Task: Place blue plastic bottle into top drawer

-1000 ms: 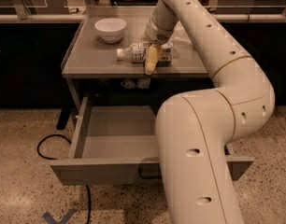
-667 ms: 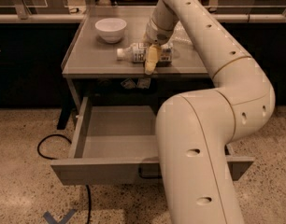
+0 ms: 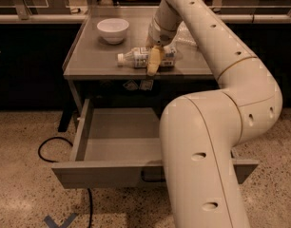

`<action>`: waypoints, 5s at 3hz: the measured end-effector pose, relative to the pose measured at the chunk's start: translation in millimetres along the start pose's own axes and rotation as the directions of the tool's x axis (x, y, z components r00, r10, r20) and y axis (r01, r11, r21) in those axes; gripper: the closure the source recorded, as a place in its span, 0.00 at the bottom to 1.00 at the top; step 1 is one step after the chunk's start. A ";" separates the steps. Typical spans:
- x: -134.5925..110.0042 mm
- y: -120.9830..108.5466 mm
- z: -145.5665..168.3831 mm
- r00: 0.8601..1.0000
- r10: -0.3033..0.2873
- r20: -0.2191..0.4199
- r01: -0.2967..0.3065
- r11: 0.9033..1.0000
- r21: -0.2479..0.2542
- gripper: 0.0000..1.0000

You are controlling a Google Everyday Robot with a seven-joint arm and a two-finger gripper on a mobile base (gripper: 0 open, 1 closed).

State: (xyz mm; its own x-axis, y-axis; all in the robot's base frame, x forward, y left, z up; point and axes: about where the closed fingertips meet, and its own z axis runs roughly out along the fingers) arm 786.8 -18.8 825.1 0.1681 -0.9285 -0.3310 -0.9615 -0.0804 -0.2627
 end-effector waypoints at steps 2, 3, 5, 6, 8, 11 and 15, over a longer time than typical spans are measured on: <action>-82.3 -15.2 -66.6 0.990 -0.057 -0.131 0.084 0.975 0.207 1.00; -119.5 2.2 -119.1 0.986 -0.048 -0.158 0.100 0.935 0.340 1.00; -130.6 90.9 -212.7 0.993 0.015 -0.119 0.043 0.882 0.469 1.00; -130.2 90.8 -212.9 0.993 0.015 -0.119 0.043 0.882 0.469 1.00; -55.0 110.2 -225.0 0.975 0.222 -0.034 -0.180 0.864 0.471 1.00; 8.8 159.9 -199.4 0.921 0.389 -0.018 -0.353 0.853 0.385 1.00; 47.6 273.4 -8.3 0.775 0.631 0.036 -0.631 0.776 -0.007 1.00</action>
Offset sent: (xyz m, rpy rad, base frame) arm -0.1750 0.0636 0.2418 -0.2325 -0.4901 -0.0558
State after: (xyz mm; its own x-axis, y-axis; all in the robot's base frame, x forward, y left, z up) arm 530.1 -88.0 745.1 -0.4684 -0.7573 -0.4551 -0.8535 0.5210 0.0115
